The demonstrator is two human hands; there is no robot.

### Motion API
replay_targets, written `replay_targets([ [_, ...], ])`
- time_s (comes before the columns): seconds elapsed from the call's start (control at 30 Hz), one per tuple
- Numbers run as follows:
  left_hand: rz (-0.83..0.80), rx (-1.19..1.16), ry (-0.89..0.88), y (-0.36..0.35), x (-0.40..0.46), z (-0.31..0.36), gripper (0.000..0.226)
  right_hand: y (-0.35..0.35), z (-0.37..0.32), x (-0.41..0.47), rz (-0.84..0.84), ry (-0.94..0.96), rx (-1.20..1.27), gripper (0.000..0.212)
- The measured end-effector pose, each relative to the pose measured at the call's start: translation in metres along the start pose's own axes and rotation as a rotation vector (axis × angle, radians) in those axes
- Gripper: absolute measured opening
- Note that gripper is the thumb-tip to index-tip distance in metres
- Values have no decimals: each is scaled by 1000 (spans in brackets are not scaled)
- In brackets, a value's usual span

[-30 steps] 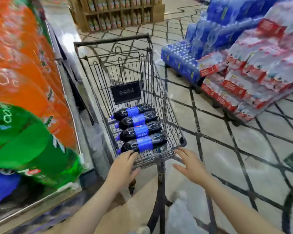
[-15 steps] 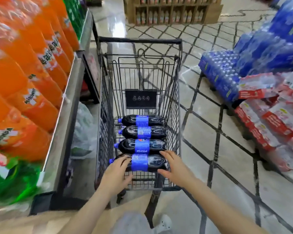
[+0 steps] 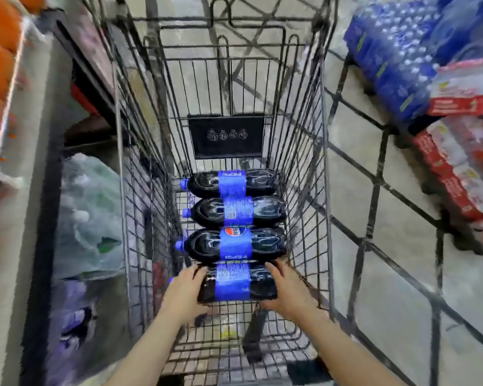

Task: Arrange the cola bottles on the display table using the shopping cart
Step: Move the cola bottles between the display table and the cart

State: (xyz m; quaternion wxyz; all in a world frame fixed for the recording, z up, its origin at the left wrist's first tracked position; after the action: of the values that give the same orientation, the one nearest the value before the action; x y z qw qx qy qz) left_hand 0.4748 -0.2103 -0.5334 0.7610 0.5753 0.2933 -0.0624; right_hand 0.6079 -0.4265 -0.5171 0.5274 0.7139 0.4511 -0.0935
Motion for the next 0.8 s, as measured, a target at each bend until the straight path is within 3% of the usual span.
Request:
replay_targets([
  [0.2, -193, -109, 57, -48, 49, -25, 124, -40, 20, 46, -22, -85, -64, 108],
  [0.43, -230, -106, 42, -50, 58, -29, 117, -53, 19, 57, 66, -91, -197, 115],
  [0.57, -297, -101, 88, -55, 46, -20, 116, -58, 11, 64, 62, 72, -253, 113],
  [0.67, -313, -96, 87, -57, 47, -20, 117, -68, -4, 75, -69, 272, -383, 110],
  [0.8, -294, -137, 83, -57, 52, -23, 116, -76, -15, 89, -109, 266, -421, 114],
])
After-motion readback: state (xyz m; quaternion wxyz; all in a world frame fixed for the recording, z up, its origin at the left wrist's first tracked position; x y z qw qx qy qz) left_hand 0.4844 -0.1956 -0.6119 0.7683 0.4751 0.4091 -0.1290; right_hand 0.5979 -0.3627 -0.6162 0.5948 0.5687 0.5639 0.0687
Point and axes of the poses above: each hand's wrist, its own x-axis towards the middle knuckle, its own y-axis out of the back of the hand, z = x × y, the point moved 4 cm from there along x, towards the middle knuckle, and after that the axes turned 8 degrees about x, right-handed, at the moved point
